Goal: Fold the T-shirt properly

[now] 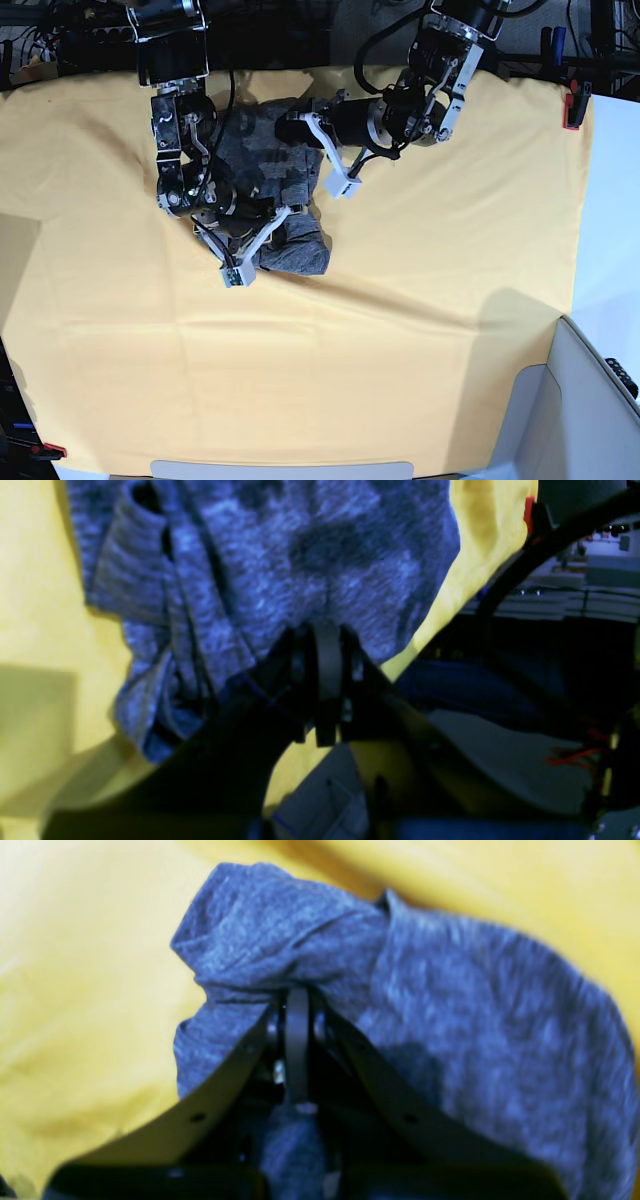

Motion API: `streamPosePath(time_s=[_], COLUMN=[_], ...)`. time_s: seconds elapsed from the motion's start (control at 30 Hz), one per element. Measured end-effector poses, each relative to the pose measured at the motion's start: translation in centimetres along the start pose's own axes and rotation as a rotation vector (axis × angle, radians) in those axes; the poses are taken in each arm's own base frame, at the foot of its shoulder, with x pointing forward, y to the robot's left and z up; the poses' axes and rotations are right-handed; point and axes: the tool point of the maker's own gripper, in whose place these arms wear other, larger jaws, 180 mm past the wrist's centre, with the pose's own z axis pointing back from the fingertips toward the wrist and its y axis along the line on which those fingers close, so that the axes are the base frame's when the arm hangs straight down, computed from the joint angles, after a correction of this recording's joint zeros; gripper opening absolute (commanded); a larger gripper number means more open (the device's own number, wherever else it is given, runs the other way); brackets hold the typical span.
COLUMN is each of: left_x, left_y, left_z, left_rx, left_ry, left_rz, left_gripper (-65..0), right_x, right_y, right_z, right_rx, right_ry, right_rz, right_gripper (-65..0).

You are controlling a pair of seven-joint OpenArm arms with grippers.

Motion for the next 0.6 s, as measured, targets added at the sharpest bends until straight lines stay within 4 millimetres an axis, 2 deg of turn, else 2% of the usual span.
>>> streamPosePath(time_s=[0.2,0.37,0.5,0.6], left_x=[0.1,-0.1,-0.2,0.3], left_y=[0.1,0.1,0.1,-0.2], left_z=[0.1,0.0,0.0,0.6], left_rx=[0.002,0.002,0.001,0.015], left_ry=[-0.002,0.001,0.002,-0.021], left_rz=[0.002,0.003,0.004,-0.028], left_gripper=[-63.9,-63.9,-63.9,-63.9], right_x=[2.5,4.2,7.9,11.5], right_y=[-1.0,-3.2,-3.2,-3.4], right_z=[-0.9,-0.3,0.3,2.2], right_rx=[-0.034,-0.124,-0.131,-0.127], right_ry=[-0.016,-0.025,-0.09,-0.195], right_rz=[0.006,0.028,0.049,0.031], right_gripper=[-65.0,-65.0,-65.0,-65.0])
